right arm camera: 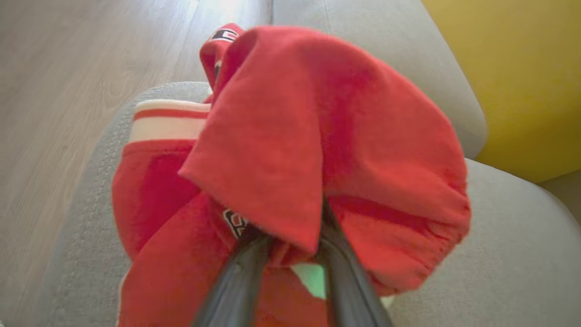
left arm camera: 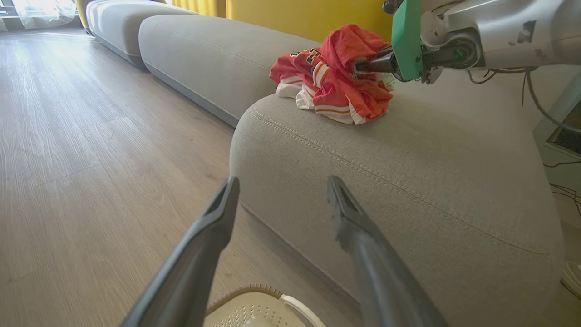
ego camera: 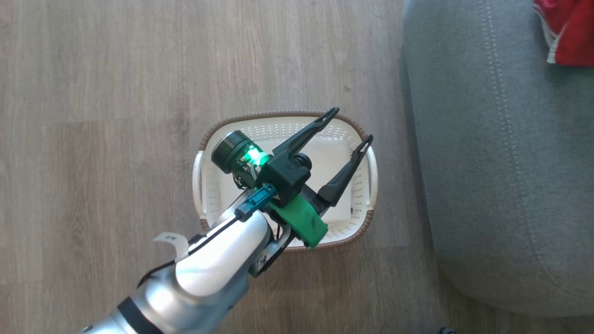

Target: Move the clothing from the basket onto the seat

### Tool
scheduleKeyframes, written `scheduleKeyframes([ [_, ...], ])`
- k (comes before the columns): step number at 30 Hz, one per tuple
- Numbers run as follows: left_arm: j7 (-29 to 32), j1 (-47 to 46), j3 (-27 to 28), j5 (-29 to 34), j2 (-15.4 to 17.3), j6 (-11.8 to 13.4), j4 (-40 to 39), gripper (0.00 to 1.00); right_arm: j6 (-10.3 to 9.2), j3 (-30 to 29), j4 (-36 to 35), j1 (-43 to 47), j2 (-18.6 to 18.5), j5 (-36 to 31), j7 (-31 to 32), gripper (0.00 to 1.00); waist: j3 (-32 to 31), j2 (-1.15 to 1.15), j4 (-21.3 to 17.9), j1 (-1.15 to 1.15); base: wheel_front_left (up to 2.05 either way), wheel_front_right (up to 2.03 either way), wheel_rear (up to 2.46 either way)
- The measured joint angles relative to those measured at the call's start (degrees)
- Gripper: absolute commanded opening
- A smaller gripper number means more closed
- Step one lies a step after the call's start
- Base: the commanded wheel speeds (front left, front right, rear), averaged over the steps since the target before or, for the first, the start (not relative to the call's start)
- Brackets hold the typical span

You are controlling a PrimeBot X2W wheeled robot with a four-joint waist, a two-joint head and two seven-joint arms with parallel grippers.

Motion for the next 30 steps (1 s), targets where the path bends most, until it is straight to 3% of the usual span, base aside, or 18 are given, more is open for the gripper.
scheduleKeyframes([
  [7, 0.0, 0.02, 0.56, -0.6, 1.29, 0.97, 0.21, 1.0, 0.0, 4.17, 4.1, -0.87, 1.86, 0.87, -4.46, 1.0, -0.77, 0.0, -3.26, 0.0, 0.0, 0.0, 0.0],
  [20, -0.52, 2.29, 1.34, -3.54, 2.09, 1.91, 1.67, 1.0, 0.0, 10.91, 5.35, 1.74, 4.09, 6.59, -9.12, 1.0, -6.5, 0.0, -7.6, 0.0, 0.0, 0.0, 0.0],
  [30, -2.21, 6.67, 3.24, -7.45, 2.27, 2.48, 3.27, 1.0, 0.0, 15.49, -1.91, 6.51, 4.86, 15.07, -9.44, 1.0, -14.56, 0.0, -8.42, 0.0, 0.0, 0.0, 0.0],
])
